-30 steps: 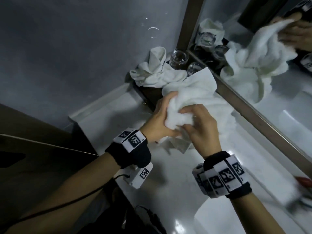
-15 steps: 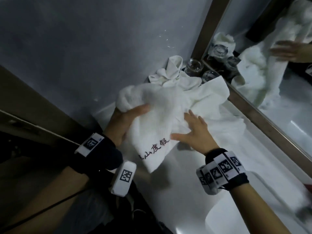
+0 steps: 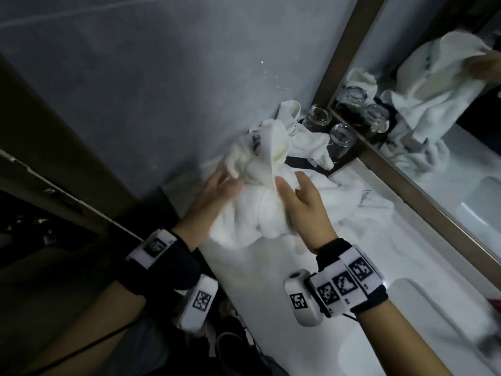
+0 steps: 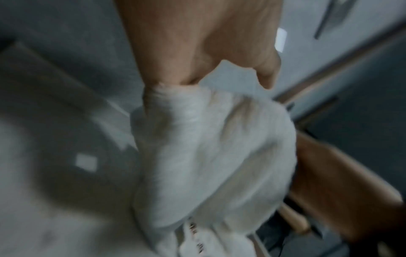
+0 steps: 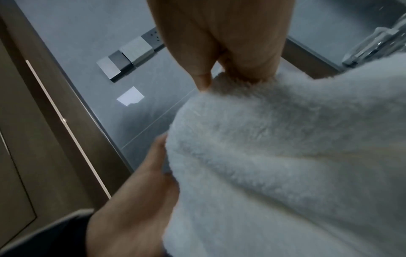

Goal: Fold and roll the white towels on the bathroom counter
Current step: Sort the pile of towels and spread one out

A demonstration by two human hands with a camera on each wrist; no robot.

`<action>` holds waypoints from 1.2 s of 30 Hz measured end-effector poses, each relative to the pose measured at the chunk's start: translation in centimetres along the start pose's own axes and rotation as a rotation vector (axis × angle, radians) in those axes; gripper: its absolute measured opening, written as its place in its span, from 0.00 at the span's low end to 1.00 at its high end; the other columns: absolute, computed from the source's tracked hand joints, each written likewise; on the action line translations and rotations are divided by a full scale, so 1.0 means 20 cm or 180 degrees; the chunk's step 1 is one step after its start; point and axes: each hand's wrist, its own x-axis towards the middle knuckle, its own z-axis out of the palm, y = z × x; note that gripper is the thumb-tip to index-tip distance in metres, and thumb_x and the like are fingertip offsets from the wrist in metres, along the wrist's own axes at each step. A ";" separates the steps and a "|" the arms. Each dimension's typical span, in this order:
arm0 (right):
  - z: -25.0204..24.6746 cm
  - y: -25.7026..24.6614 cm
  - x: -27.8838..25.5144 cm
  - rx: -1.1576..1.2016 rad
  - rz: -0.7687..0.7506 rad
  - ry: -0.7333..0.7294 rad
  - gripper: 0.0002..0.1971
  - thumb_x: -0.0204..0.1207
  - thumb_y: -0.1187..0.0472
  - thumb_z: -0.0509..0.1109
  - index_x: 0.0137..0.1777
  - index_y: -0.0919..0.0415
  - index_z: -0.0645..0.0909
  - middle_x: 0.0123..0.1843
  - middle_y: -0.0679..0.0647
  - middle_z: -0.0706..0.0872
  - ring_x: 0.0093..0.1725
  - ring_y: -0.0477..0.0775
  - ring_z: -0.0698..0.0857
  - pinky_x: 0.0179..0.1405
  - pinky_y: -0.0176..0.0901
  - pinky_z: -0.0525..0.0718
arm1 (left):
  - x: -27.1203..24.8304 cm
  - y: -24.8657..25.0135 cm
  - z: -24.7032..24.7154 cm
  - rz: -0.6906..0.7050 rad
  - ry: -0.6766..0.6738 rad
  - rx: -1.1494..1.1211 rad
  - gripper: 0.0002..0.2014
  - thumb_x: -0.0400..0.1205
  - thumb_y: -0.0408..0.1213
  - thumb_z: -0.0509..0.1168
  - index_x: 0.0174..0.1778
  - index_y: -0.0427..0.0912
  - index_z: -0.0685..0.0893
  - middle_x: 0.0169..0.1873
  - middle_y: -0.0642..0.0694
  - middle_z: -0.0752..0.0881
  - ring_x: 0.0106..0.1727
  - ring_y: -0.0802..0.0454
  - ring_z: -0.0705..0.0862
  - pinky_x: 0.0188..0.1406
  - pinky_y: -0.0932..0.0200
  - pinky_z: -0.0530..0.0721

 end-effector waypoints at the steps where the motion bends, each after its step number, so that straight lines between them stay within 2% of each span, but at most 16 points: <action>1: 0.01 -0.01 0.01 0.0162 0.0106 0.0068 0.11 0.80 0.54 0.63 0.48 0.63 0.72 0.29 0.55 0.69 0.29 0.49 0.70 0.31 0.40 0.71 | -0.03 -0.03 -0.01 -0.0011 -0.0029 0.0333 0.26 0.74 0.54 0.66 0.66 0.50 0.74 0.62 0.56 0.77 0.62 0.69 0.77 0.62 0.66 0.73; 3: 0.00 -0.03 0.01 0.0469 0.0159 0.0144 0.08 0.81 0.55 0.63 0.53 0.59 0.73 0.25 0.45 0.72 0.25 0.41 0.72 0.26 0.32 0.72 | -0.09 -0.06 -0.03 -0.0252 0.0008 0.0315 0.37 0.63 0.65 0.67 0.68 0.57 0.71 0.70 0.56 0.70 0.70 0.62 0.72 0.72 0.57 0.69; 5: -0.01 -0.05 0.00 0.0891 0.0054 -0.0004 0.06 0.79 0.58 0.67 0.52 0.57 0.77 0.29 0.44 0.81 0.28 0.42 0.80 0.27 0.34 0.80 | -0.12 -0.05 -0.04 -0.0526 -0.0211 -0.0267 0.35 0.62 0.61 0.72 0.66 0.56 0.76 0.67 0.51 0.80 0.67 0.55 0.79 0.72 0.45 0.75; 7: -0.01 -0.05 -0.01 0.1078 0.0094 -0.0384 0.21 0.71 0.61 0.74 0.63 0.55 0.75 0.50 0.53 0.87 0.50 0.53 0.87 0.46 0.50 0.88 | -0.12 -0.04 -0.03 -0.0636 -0.0318 -0.0650 0.26 0.67 0.49 0.75 0.61 0.51 0.82 0.60 0.47 0.87 0.62 0.49 0.84 0.69 0.38 0.77; 10: 0.00 -0.05 -0.03 0.0018 0.0059 -0.1056 0.46 0.65 0.64 0.79 0.80 0.51 0.58 0.76 0.52 0.72 0.75 0.52 0.72 0.68 0.58 0.79 | -0.09 -0.02 0.02 -0.0292 -0.0426 -0.0734 0.18 0.70 0.43 0.74 0.56 0.46 0.86 0.55 0.42 0.89 0.59 0.45 0.86 0.63 0.42 0.82; 13: -0.01 0.01 -0.03 -0.0184 0.0017 -0.1498 0.54 0.64 0.70 0.80 0.81 0.42 0.48 0.78 0.39 0.65 0.78 0.46 0.67 0.63 0.43 0.83 | -0.05 0.01 0.06 -0.0097 -0.0455 -0.0732 0.18 0.71 0.39 0.73 0.58 0.52 0.84 0.54 0.48 0.89 0.58 0.48 0.87 0.49 0.58 0.87; 15: -0.04 0.04 -0.03 -0.0439 -0.0120 -0.1323 0.56 0.60 0.64 0.83 0.79 0.37 0.48 0.76 0.31 0.64 0.76 0.38 0.67 0.65 0.28 0.76 | -0.01 0.03 0.08 -0.0117 0.0072 -0.0555 0.19 0.68 0.39 0.73 0.56 0.48 0.84 0.53 0.45 0.89 0.57 0.47 0.87 0.55 0.48 0.86; 17: -0.09 0.08 0.00 -0.0915 -0.0145 -0.1111 0.54 0.54 0.57 0.86 0.77 0.40 0.58 0.74 0.37 0.71 0.73 0.34 0.69 0.67 0.27 0.71 | 0.03 0.07 0.10 -0.0150 0.0324 -0.0628 0.23 0.65 0.41 0.73 0.55 0.38 0.83 0.53 0.39 0.88 0.54 0.45 0.87 0.57 0.41 0.84; 19: -0.14 0.13 0.03 -0.1952 0.0049 -0.1003 0.43 0.53 0.51 0.86 0.70 0.47 0.72 0.68 0.45 0.78 0.72 0.46 0.72 0.74 0.45 0.67 | 0.07 0.13 0.09 -0.0126 0.0475 -0.0922 0.27 0.63 0.44 0.74 0.55 0.35 0.81 0.51 0.39 0.85 0.47 0.48 0.87 0.44 0.49 0.87; 21: -0.20 0.18 0.03 -0.2637 0.0185 -0.0734 0.27 0.61 0.49 0.81 0.61 0.50 0.80 0.63 0.47 0.82 0.69 0.51 0.75 0.75 0.56 0.64 | 0.11 0.20 0.06 -0.0011 0.0573 -0.1142 0.28 0.67 0.45 0.74 0.60 0.36 0.79 0.54 0.40 0.85 0.48 0.52 0.87 0.41 0.56 0.85; 24: -0.25 0.20 -0.01 -0.1403 0.0142 -0.0026 0.08 0.71 0.54 0.75 0.48 0.53 0.84 0.45 0.43 0.87 0.52 0.50 0.85 0.51 0.40 0.79 | 0.15 0.26 0.01 0.0109 0.0523 -0.1530 0.26 0.73 0.47 0.71 0.63 0.37 0.78 0.54 0.41 0.87 0.51 0.52 0.88 0.43 0.58 0.86; 27: -0.23 0.12 -0.03 -0.0514 -0.0044 0.0087 0.08 0.73 0.53 0.73 0.47 0.56 0.85 0.41 0.43 0.90 0.45 0.41 0.87 0.42 0.34 0.83 | 0.13 0.21 0.03 -0.0100 0.0457 -0.0814 0.24 0.67 0.57 0.73 0.54 0.48 0.83 0.47 0.48 0.88 0.52 0.50 0.87 0.54 0.51 0.86; 29: -0.18 0.08 -0.04 -0.0289 -0.0037 -0.0148 0.12 0.71 0.51 0.74 0.46 0.60 0.85 0.40 0.49 0.91 0.41 0.42 0.87 0.39 0.35 0.83 | 0.10 0.12 0.07 -0.0206 0.0085 -0.0290 0.36 0.65 0.52 0.76 0.69 0.49 0.73 0.60 0.49 0.83 0.64 0.48 0.81 0.63 0.53 0.83; 31: -0.13 0.08 -0.07 -0.0367 0.0065 -0.0459 0.15 0.68 0.49 0.75 0.44 0.61 0.85 0.38 0.51 0.90 0.38 0.43 0.85 0.37 0.33 0.80 | 0.06 0.02 0.11 -0.0550 -0.0324 -0.0519 0.47 0.64 0.46 0.77 0.77 0.57 0.59 0.72 0.49 0.74 0.70 0.49 0.76 0.69 0.46 0.78; 33: -0.12 0.13 -0.11 -0.0583 0.0150 -0.0535 0.12 0.69 0.52 0.76 0.44 0.60 0.85 0.41 0.50 0.90 0.42 0.45 0.86 0.44 0.34 0.81 | 0.03 -0.07 0.14 -0.0900 -0.0565 -0.1014 0.47 0.64 0.45 0.78 0.76 0.60 0.58 0.73 0.51 0.74 0.68 0.51 0.79 0.66 0.40 0.80; 36: -0.14 0.23 -0.15 -0.1403 0.0090 -0.0958 0.12 0.69 0.56 0.77 0.47 0.63 0.84 0.46 0.50 0.88 0.47 0.49 0.83 0.51 0.40 0.79 | 0.01 -0.17 0.17 -0.1064 -0.0443 -0.1243 0.42 0.60 0.46 0.80 0.69 0.53 0.66 0.63 0.52 0.83 0.60 0.53 0.85 0.59 0.44 0.84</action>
